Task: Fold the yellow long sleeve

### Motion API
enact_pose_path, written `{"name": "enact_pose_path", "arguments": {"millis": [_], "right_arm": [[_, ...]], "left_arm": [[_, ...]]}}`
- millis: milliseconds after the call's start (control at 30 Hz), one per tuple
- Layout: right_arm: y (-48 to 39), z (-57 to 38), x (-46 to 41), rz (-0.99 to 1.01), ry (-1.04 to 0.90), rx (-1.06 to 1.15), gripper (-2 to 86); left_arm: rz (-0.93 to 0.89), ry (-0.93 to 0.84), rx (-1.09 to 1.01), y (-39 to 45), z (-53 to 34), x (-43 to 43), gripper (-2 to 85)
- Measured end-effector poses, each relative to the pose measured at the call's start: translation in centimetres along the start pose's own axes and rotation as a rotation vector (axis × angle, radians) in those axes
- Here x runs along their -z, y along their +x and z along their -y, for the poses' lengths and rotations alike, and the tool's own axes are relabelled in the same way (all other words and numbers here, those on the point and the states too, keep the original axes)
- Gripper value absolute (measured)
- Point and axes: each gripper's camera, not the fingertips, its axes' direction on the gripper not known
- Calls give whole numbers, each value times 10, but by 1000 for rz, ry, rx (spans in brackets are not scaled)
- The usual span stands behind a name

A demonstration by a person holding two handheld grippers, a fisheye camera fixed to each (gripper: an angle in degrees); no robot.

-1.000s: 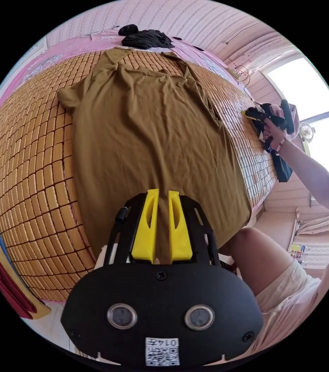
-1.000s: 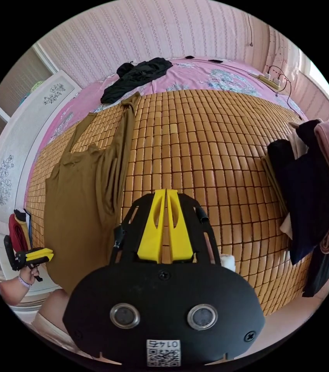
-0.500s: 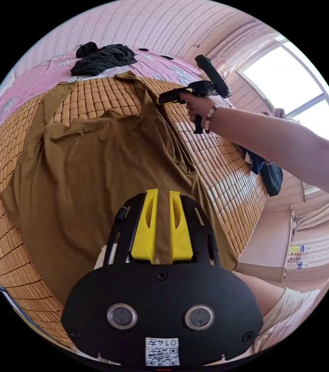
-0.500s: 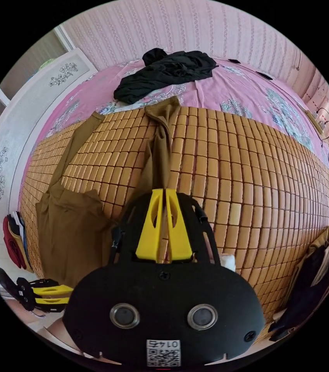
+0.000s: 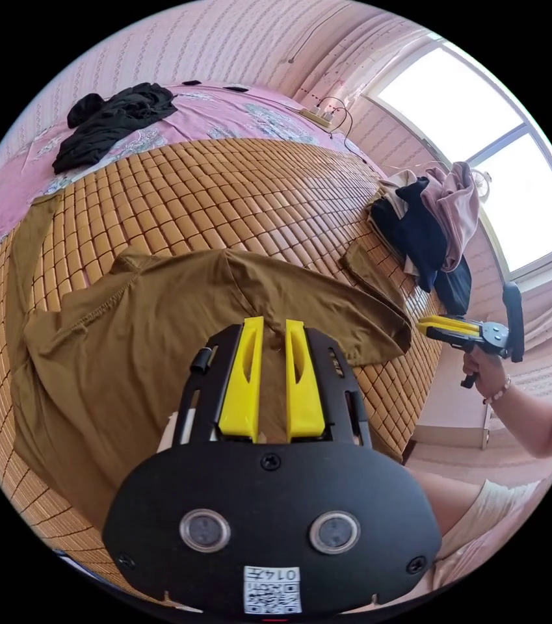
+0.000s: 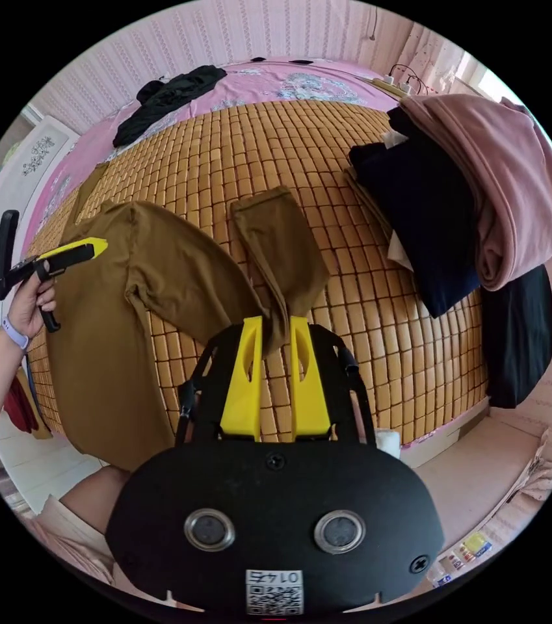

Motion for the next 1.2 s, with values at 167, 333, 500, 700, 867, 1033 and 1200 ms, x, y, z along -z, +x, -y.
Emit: {"name": "enact_pose_path", "arguments": {"millis": [167, 333, 500, 700, 867, 1033, 1200], "right_arm": [[-10, 39, -26, 6, 72, 57, 82], [12, 34, -39, 66, 38, 5, 26], [111, -61, 60, 245, 405, -324, 7], [189, -195, 55, 126, 178, -672, 29], [196, -200, 44, 81, 121, -626, 74], [203, -158, 27, 45, 152, -579, 130], [196, -125, -6, -34, 48, -491, 33]], "left_arm": [[25, -72, -40, 16, 34, -46, 67], [69, -152, -54, 25, 49, -87, 67], [60, -156, -65, 26, 56, -94, 67], [55, -139, -111, 44, 65, -95, 73], [48, -144, -146, 59, 79, -105, 75], [64, -141, -147, 72, 96, -120, 77], [84, -197, -153, 83, 102, -143, 78]]}}
